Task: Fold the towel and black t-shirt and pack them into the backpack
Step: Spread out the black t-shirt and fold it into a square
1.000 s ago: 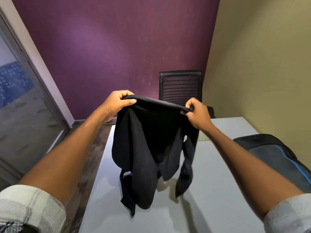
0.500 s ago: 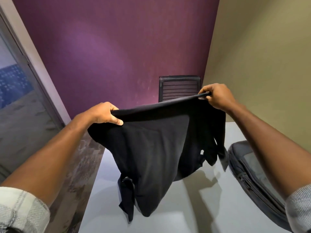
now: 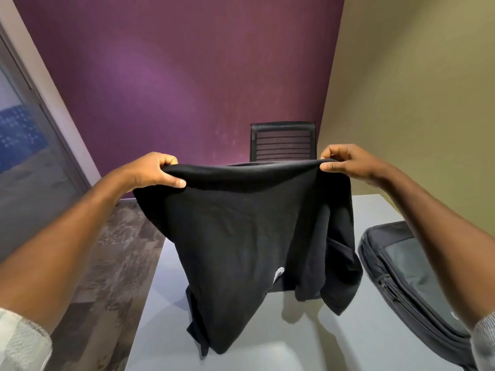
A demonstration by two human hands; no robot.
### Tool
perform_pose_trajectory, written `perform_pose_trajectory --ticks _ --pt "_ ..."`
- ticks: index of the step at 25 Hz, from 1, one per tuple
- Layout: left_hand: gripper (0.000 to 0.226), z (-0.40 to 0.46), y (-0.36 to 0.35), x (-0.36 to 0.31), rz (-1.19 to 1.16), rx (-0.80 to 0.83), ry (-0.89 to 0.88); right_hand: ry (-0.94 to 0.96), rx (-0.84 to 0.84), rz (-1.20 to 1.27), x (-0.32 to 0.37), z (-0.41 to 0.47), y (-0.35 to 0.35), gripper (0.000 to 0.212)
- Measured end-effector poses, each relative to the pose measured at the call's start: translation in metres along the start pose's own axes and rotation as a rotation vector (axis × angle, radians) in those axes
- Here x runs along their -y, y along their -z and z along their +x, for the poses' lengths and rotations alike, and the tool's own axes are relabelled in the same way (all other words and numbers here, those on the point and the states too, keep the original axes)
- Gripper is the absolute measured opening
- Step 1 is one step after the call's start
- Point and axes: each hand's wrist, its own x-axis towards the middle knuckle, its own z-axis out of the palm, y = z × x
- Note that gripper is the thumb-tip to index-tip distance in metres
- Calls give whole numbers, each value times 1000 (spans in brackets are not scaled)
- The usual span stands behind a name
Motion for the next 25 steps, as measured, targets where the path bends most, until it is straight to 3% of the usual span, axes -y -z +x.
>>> perform_pose_trajectory --ticks 3,5,7,11,14,16,20,25 --pt "38 0 6 2 239 77 15 -17 -3 -55 -1 -1 -5 16" --pt "29 -1 7 3 258 -67 19 -45 19 -116 3 -6 -7 12" --pt "35 -4 6 2 236 -276 -5 -51 -7 -209 5 -8 -9 12" --pt "33 -10 11 -11 383 -656 -28 55 -253 -647 15 -5 -11 12" --pt "18 -10 0 -16 503 -740 54 9 -253 -901 16 -5 -28 9" --pt "19 -11 -19 -6 483 -681 115 -27 -183 -878 6 -12 -43 8" --pt "21 -23 -38 29 372 -640 251 -19 -31 -578 -15 -45 -68 13" --pt "29 -19 -42 42 333 -666 341 -28 -25 -396 -21 -61 -87 17"
